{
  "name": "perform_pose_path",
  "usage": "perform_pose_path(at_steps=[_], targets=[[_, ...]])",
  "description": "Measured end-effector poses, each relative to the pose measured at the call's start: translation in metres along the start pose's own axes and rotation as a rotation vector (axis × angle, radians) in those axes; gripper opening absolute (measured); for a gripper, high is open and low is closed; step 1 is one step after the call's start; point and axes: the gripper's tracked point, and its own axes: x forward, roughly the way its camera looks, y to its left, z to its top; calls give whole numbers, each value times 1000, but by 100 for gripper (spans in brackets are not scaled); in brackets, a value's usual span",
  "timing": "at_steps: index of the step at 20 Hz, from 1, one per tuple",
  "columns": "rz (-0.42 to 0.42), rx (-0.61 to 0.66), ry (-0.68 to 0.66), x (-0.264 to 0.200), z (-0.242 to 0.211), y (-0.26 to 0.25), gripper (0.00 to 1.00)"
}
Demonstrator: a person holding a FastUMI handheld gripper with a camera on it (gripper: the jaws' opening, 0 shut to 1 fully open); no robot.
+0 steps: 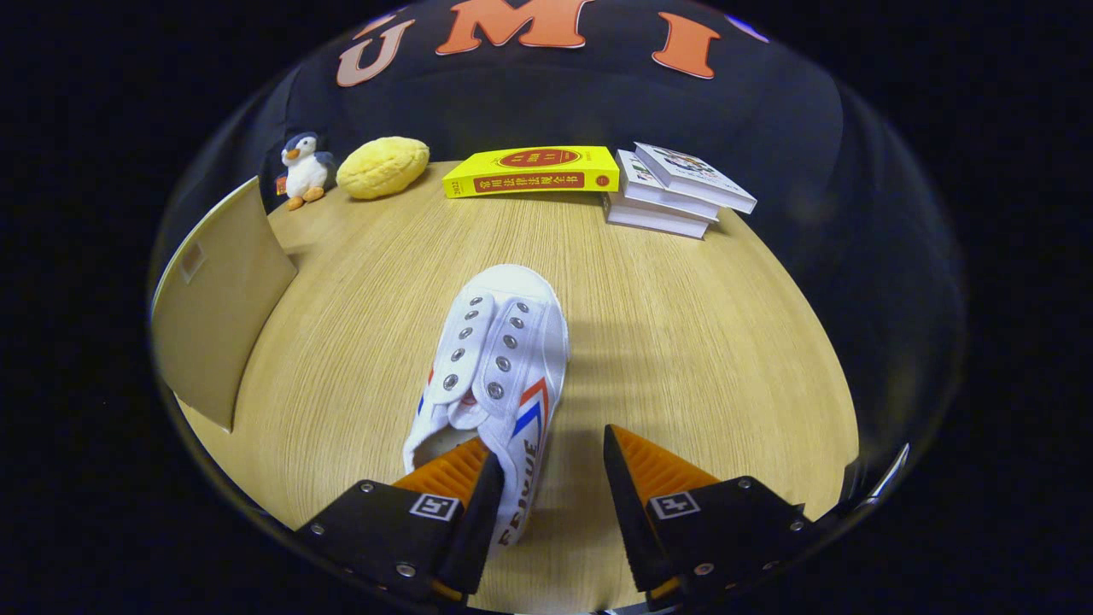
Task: Open the storage box then place both shoes into the box .Put the left shoe in first, then the right shoe, with the right side of both shoes facing outward in a uniform manner.
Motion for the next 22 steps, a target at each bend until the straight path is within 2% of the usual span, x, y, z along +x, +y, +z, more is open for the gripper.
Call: perform_pose_path(at_steps=[1,2,3,4,5,6,8,15,22], targets=[[2,7,-23,1,2,3,62],[1,0,-37,1,2,3,51],[8,2,-49,2,5,4,45],[-5,16,-58,4,6,2,30],[-22,43,-64,3,9,-3,22],[-27,86,-76,3,15,-7,8],[9,181,-104,4,32,-8,1],[70,237,-125,-14,63,1,1],[81,259,-251,-61,132,22,0]])
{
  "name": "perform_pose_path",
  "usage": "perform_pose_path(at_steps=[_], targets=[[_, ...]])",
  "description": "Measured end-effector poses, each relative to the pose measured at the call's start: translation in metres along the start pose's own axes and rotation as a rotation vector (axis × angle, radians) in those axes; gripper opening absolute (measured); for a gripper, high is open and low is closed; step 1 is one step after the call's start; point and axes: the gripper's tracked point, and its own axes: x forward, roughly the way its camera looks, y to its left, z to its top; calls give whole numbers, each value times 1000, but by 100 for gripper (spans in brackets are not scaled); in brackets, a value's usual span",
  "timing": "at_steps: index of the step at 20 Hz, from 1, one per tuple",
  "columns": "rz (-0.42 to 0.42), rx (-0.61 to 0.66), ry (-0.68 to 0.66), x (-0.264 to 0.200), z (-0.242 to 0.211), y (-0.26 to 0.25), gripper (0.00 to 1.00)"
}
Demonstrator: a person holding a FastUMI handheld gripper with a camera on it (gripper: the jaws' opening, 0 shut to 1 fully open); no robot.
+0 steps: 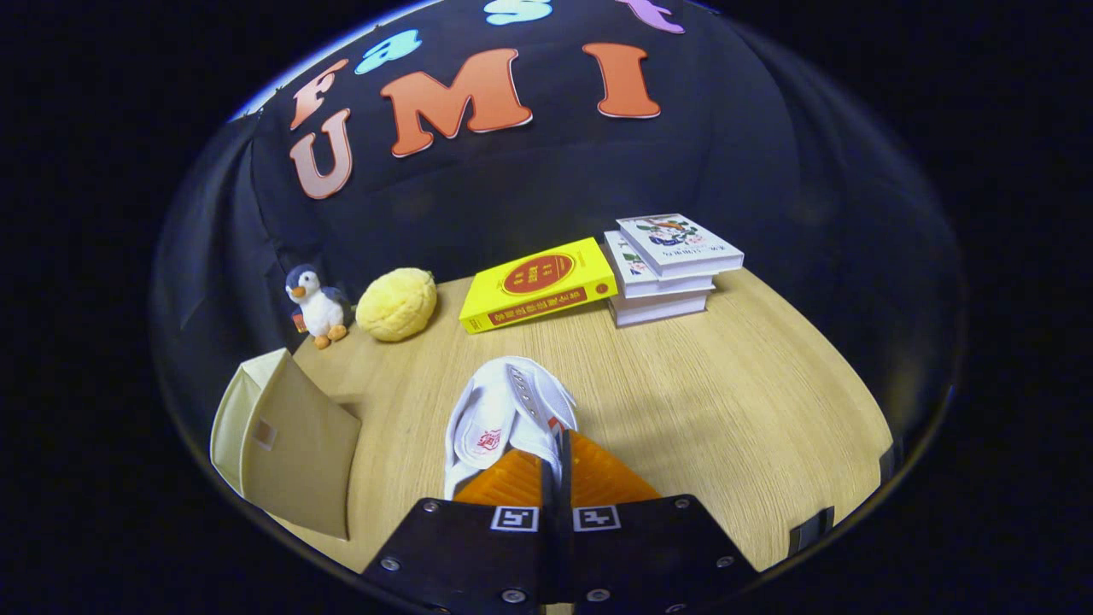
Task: Open the storage box then place both shoes into the box .Put the left shoe in first, then the right shoe, with the right side of both shoes facing outward in a uniform manner.
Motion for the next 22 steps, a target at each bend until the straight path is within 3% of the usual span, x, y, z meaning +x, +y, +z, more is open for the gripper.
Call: perform_pose_path(at_steps=[6,11,22], targets=[[33,26,-89,-47,55,93,1],[87,39,-90,-71,69,185,1],[138,70,56,-69,9,313,1]])
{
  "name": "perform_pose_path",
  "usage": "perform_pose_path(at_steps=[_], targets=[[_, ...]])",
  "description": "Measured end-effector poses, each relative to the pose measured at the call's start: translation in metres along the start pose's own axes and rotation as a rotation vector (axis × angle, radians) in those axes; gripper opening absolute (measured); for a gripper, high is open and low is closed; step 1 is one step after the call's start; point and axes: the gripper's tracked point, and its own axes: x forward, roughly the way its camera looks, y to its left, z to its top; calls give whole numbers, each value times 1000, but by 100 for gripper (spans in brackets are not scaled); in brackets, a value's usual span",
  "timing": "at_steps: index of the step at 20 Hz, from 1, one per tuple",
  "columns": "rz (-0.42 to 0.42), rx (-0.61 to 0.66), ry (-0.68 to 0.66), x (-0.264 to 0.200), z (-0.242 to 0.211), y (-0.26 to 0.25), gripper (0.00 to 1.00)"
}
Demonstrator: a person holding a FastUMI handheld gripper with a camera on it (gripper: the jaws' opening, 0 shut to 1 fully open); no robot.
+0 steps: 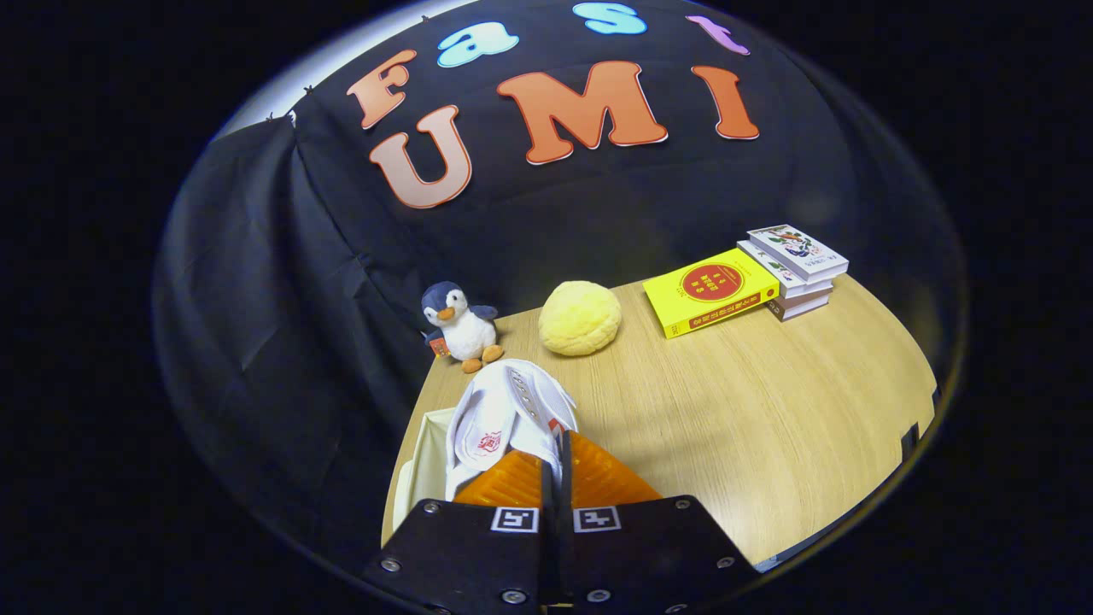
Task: Open the storage box then place both shoes into the box .Put the left shoe in first, then the right shoe, with the right side of both shoes facing outward in a uniform manner.
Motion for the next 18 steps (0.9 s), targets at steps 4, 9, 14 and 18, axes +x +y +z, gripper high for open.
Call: perform_pose_path(at_steps=[4,9,14,18], targets=[[-44,21,70,7,-29,14,1],[-30,-4,166,4,-56,30,18],[85,-100,27,-21,-5,46,51],[124,-124,-96,-42,47,32,64]])
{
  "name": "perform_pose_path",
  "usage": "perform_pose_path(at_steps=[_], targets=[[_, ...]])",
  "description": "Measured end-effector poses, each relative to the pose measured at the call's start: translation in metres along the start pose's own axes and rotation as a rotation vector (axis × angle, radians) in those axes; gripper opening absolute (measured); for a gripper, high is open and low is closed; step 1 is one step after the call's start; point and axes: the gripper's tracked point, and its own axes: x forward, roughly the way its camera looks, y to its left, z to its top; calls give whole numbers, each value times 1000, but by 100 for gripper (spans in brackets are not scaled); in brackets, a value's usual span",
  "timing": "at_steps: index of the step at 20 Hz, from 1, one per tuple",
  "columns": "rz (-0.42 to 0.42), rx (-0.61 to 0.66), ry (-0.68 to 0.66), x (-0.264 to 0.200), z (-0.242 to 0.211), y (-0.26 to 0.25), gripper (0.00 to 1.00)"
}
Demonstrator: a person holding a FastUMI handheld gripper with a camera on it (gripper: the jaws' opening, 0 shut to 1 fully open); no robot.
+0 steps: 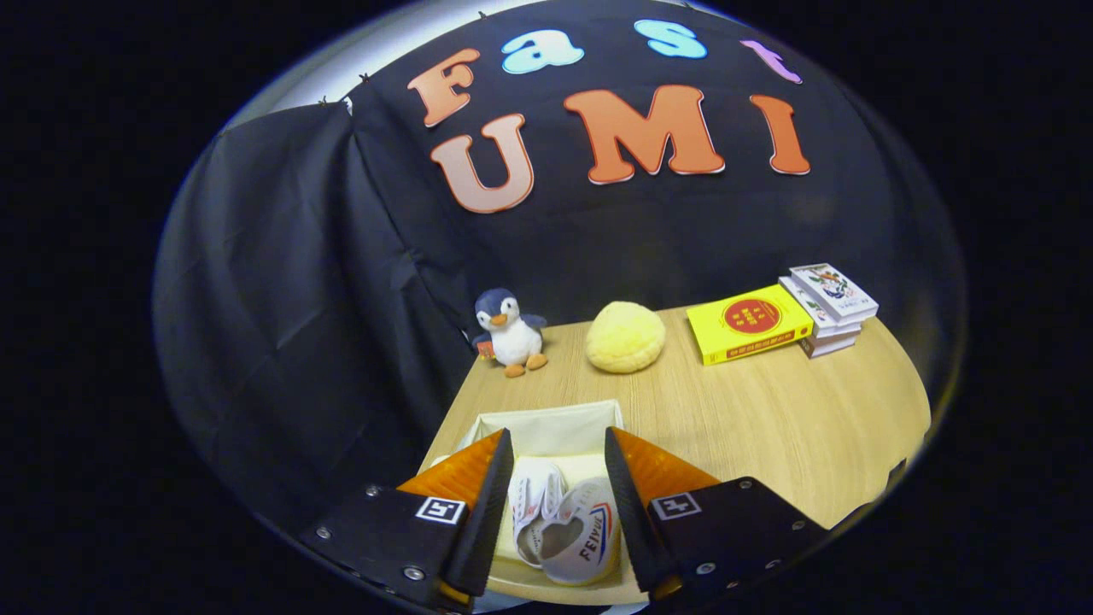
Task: Open the storage box then place both shoes into the box .Put the left shoe in first, then the right shoe, with the right side of both shoes facing outward in a uniform manner.
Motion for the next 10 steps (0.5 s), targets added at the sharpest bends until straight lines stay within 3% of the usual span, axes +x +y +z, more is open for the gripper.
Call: perform_pose_path(at_steps=[6,10], targets=[[-33,-66,-151,-34,62,-68,83],[-91,-96,-264,-61,102,-117,89]])
